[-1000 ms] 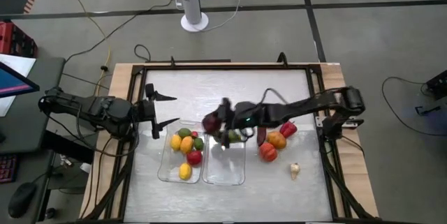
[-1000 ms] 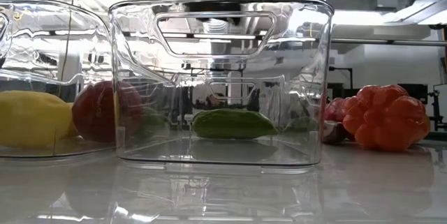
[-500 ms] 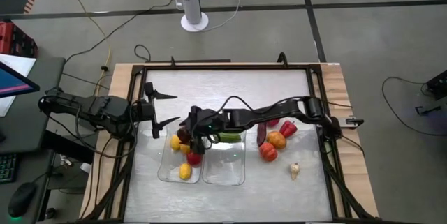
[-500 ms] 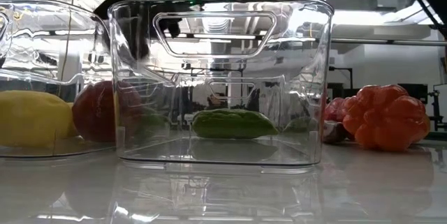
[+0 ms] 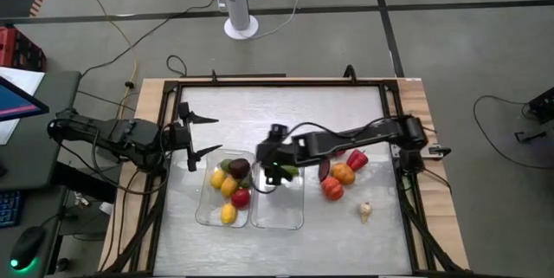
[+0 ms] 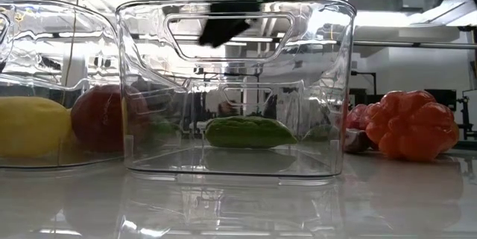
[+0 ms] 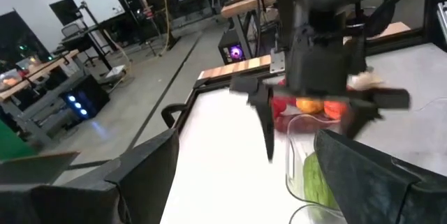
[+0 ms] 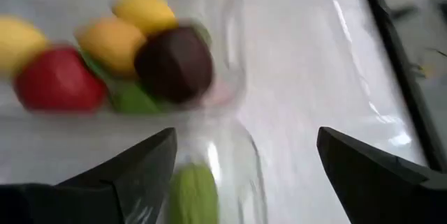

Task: Sort produce into baskets
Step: Put the top red bell pepper into the right transparent bin

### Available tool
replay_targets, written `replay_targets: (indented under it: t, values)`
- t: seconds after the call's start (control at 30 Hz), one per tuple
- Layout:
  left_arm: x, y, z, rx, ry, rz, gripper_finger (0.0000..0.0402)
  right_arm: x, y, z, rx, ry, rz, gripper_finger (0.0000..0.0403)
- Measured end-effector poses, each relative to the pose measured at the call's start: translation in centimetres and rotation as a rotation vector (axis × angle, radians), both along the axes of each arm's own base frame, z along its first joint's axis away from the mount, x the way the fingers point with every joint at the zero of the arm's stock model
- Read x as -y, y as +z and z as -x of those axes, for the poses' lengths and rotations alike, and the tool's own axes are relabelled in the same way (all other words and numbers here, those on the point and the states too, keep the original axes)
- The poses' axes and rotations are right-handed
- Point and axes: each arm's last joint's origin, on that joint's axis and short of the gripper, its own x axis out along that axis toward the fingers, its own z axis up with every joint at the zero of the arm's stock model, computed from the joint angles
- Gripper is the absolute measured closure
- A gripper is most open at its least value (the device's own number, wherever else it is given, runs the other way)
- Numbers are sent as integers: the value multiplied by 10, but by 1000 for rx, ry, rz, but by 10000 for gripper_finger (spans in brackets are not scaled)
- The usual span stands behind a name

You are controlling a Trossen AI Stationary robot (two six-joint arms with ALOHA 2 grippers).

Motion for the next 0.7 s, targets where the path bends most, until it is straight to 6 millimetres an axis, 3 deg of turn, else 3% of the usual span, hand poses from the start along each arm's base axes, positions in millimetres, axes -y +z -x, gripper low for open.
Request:
replay_targets:
  t: [0.23, 0.5, 0.7]
  values:
    - [0, -1, 0, -9, 3, 12, 81, 1, 10, 77, 2, -178, -7, 37]
    - [0, 0, 0, 1, 2, 3, 81, 22, -16, 176, 4, -494, -58, 37]
    - [0, 1, 0, 12, -2, -10, 81, 43, -50, 216, 10, -679, -113, 37]
